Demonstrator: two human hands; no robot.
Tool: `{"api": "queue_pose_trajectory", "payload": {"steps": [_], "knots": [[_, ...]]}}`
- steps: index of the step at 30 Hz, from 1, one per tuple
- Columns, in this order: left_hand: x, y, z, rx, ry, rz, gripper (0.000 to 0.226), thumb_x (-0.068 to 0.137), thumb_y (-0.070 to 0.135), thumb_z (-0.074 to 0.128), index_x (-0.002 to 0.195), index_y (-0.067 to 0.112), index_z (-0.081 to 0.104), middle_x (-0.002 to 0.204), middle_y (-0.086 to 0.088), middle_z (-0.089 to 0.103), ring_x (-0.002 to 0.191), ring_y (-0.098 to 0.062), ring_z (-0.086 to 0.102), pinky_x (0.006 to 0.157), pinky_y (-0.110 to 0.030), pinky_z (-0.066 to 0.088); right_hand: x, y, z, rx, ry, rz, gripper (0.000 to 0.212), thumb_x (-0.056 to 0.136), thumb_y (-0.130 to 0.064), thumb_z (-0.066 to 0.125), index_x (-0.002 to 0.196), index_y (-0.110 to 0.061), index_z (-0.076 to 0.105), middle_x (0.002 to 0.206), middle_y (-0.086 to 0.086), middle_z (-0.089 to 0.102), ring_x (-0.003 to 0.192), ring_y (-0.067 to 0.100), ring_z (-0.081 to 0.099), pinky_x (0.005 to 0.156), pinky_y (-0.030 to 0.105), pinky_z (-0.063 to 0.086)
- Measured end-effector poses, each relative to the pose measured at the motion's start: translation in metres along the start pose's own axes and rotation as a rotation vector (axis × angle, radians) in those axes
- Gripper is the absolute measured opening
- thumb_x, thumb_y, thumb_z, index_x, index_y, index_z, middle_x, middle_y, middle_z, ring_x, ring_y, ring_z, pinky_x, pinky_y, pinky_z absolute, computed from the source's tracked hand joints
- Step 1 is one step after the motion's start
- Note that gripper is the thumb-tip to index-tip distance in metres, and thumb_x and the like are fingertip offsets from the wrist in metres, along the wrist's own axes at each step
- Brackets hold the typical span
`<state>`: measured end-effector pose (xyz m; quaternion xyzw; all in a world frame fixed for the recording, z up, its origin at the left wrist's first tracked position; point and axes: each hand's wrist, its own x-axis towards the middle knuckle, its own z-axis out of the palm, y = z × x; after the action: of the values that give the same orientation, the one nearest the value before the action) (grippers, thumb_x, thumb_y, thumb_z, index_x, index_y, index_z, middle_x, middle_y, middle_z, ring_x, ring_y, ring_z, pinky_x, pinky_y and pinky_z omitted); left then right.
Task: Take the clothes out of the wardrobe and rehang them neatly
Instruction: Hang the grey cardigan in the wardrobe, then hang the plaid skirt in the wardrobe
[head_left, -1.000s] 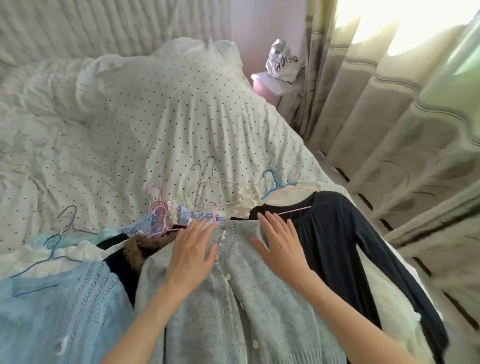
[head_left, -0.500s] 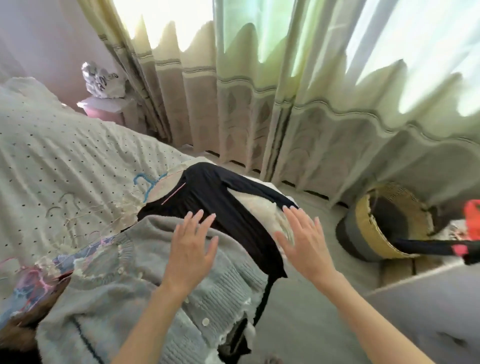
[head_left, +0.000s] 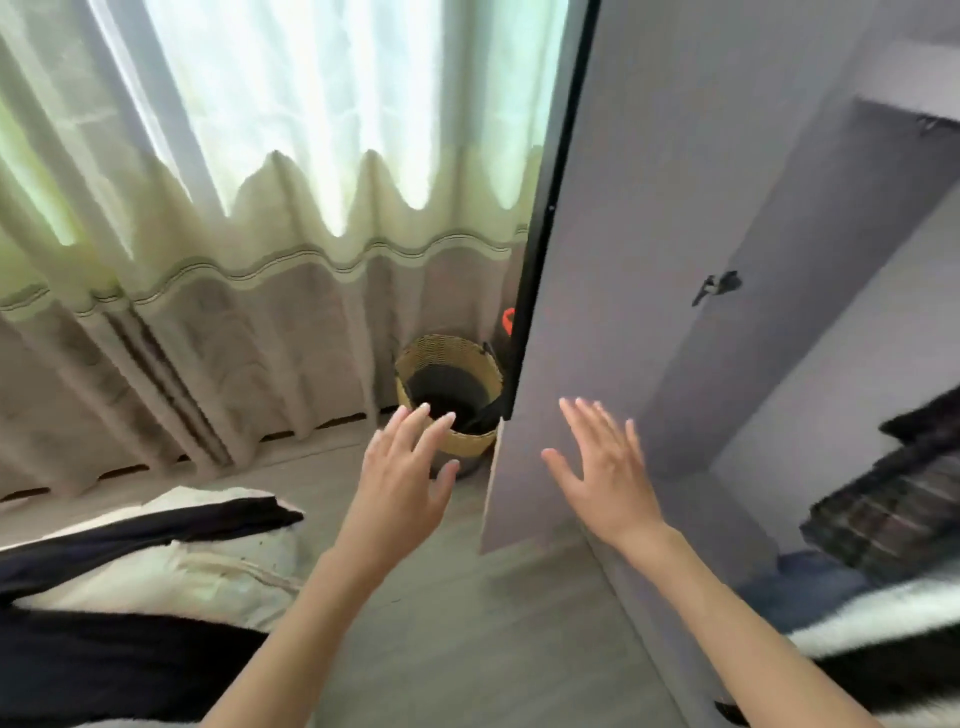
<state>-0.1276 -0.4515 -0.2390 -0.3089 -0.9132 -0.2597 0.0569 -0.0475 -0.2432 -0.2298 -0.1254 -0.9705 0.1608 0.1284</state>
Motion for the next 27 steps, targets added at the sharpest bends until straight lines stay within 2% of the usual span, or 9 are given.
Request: {"api": "queue_pose_trajectory", "payload": {"steps": [2, 6, 10, 13, 17, 20, 23, 27], "knots": [[0.041, 0.036, 0.016, -0.02, 0.005, 0.085, 0.059, 0.088, 0.046, 0.031, 0.137, 0.017, 0.043, 0.144, -0.011, 0.039, 0.138, -0.032, 0.025, 0.11, -0.043, 0.021, 0.006, 0.037, -0.025, -0.018, 0.053, 0.076, 0.059, 0.097, -0.043, 0.038, 0.148, -0.024, 0.015, 0.156, -0.002, 0.017, 0.144, 0.013, 0.006, 0.116, 0.037, -0.005], [0.098, 0.11, 0.06, -0.093, -0.042, 0.235, 0.06, 0.087, 0.046, 0.029, 0.132, 0.013, 0.049, 0.137, -0.015, 0.047, 0.132, -0.038, 0.035, 0.104, -0.048, 0.031, -0.001, 0.111, -0.064, -0.078, 0.124, 0.192, 0.058, 0.098, -0.044, 0.033, 0.148, -0.022, 0.016, 0.155, -0.001, 0.018, 0.145, 0.014, 0.006, 0.116, 0.038, -0.005], [0.128, 0.182, 0.106, -0.152, -0.191, 0.383, 0.07, 0.083, 0.054, 0.017, 0.138, 0.018, 0.04, 0.146, -0.009, 0.036, 0.139, -0.031, 0.023, 0.11, -0.042, 0.023, -0.019, 0.186, -0.103, -0.154, 0.225, 0.336, 0.057, 0.095, -0.042, 0.038, 0.145, -0.015, 0.029, 0.149, 0.008, 0.034, 0.142, 0.023, 0.022, 0.114, 0.048, 0.012], [0.158, 0.227, 0.128, -0.208, -0.237, 0.493, 0.069, 0.083, 0.053, 0.017, 0.137, 0.018, 0.042, 0.144, -0.008, 0.038, 0.138, -0.031, 0.025, 0.109, -0.042, 0.025, -0.029, 0.227, -0.132, -0.237, 0.306, 0.45, 0.057, 0.091, -0.04, 0.041, 0.141, -0.013, 0.037, 0.143, 0.01, 0.043, 0.137, 0.027, 0.032, 0.11, 0.053, 0.021], [0.202, 0.278, 0.155, -0.26, -0.262, 0.635, 0.064, 0.086, 0.049, 0.022, 0.135, 0.015, 0.046, 0.139, -0.01, 0.044, 0.134, -0.032, 0.033, 0.106, -0.046, 0.034, -0.037, 0.265, -0.16, -0.263, 0.353, 0.58, 0.054, 0.095, -0.034, 0.047, 0.144, -0.015, 0.031, 0.149, 0.006, 0.034, 0.142, 0.022, 0.022, 0.114, 0.048, 0.013], [0.222, 0.309, 0.181, -0.299, -0.297, 0.718, 0.059, 0.09, 0.046, 0.026, 0.135, 0.014, 0.045, 0.14, -0.009, 0.043, 0.134, -0.03, 0.034, 0.105, -0.048, 0.035, -0.038, 0.292, -0.167, -0.242, 0.397, 0.661, 0.053, 0.096, -0.033, 0.045, 0.144, -0.014, 0.032, 0.149, 0.008, 0.033, 0.142, 0.024, 0.021, 0.115, 0.047, 0.013], [0.237, 0.331, 0.212, -0.329, -0.371, 0.785, 0.045, 0.097, 0.033, 0.037, 0.139, 0.017, 0.039, 0.144, -0.004, 0.037, 0.138, -0.024, 0.027, 0.11, -0.038, 0.026, -0.029, 0.322, -0.174, -0.228, 0.466, 0.731, 0.05, 0.098, -0.031, 0.042, 0.143, -0.012, 0.034, 0.147, 0.009, 0.036, 0.141, 0.024, 0.023, 0.116, 0.045, 0.015], [0.257, 0.372, 0.241, -0.401, -0.463, 0.902, 0.044, 0.098, 0.03, 0.036, 0.14, 0.017, 0.036, 0.143, -0.002, 0.038, 0.133, -0.019, 0.033, 0.108, -0.031, 0.027, -0.004, 0.35, -0.198, 0.071, 0.646, 0.899, 0.044, 0.1, -0.023, 0.037, 0.141, -0.008, 0.037, 0.146, 0.008, 0.038, 0.138, 0.019, 0.029, 0.114, 0.03, 0.021]]}}
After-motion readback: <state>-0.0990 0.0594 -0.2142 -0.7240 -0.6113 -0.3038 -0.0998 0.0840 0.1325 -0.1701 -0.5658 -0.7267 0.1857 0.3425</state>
